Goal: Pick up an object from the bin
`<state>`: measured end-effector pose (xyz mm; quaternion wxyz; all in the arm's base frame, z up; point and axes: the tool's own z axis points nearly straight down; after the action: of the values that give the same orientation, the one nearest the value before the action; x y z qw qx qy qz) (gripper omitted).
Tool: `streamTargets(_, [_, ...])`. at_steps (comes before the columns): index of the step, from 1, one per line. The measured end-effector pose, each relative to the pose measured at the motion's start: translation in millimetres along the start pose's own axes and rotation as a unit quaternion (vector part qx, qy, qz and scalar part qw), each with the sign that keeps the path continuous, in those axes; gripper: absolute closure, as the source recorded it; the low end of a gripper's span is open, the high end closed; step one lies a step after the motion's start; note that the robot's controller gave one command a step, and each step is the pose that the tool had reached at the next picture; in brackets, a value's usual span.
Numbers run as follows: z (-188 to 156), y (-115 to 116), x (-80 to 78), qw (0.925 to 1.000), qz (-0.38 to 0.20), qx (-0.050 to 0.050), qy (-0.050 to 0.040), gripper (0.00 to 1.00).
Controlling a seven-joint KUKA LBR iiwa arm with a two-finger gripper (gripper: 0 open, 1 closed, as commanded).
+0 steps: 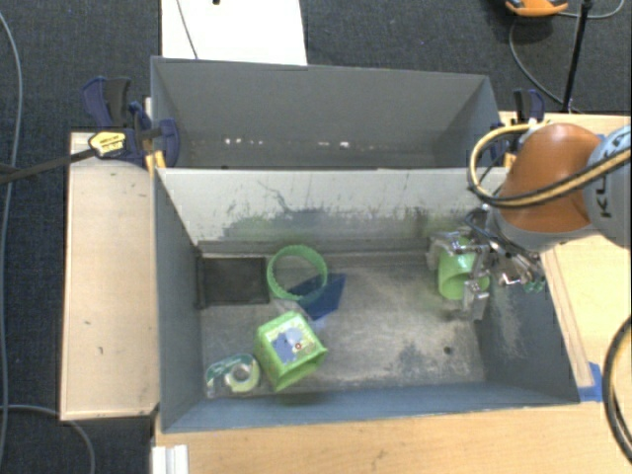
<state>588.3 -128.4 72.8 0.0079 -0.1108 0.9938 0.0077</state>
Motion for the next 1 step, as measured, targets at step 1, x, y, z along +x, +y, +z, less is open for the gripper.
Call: streamTargets(1, [-26.5, -11.4, 0.9, 0.9999, -0.011, 0.003, 0.0019, 0.0])
